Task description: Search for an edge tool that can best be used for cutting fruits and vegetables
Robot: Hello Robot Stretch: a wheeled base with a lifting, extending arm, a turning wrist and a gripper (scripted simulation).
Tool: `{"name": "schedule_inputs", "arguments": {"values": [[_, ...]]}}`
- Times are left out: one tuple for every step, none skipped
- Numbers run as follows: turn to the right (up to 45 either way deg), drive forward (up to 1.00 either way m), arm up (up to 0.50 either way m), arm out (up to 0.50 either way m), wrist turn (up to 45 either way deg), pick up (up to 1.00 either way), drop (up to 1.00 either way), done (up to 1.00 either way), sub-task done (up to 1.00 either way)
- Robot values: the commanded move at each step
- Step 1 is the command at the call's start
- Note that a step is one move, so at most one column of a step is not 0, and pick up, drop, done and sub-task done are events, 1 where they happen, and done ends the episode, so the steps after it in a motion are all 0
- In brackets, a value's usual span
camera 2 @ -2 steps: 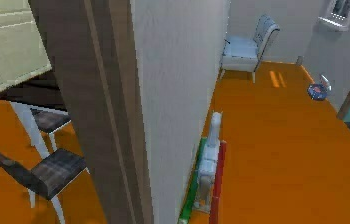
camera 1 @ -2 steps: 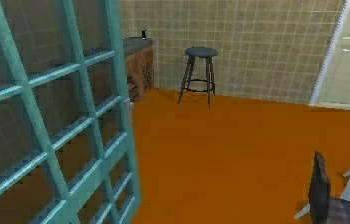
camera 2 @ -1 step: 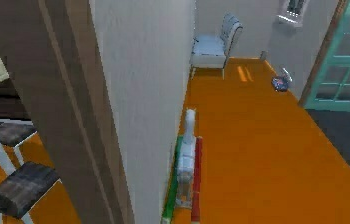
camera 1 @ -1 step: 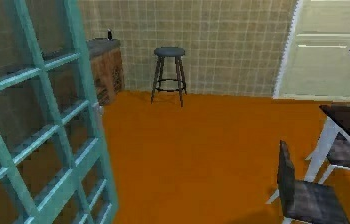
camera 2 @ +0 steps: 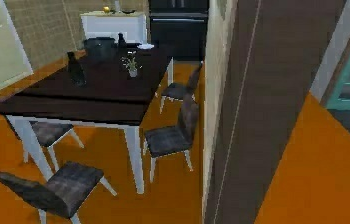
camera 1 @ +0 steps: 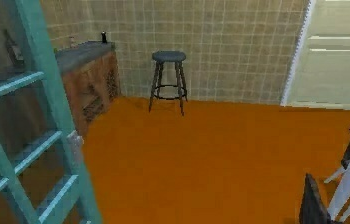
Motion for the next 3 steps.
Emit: {"name": "schedule_inputs", "arguments": {"values": [[6.0, 0.00, 0.00, 0.00, 0.0, 0.00, 0.00, 0.00, 0.00], [0.0, 0.90, 0.00, 0.00, 0.0, 0.00, 0.00, 0.00, 0.00], [33.0, 0.00, 0.00, 0.00, 0.0, 0.00, 0.00, 0.00, 0.00]]}}
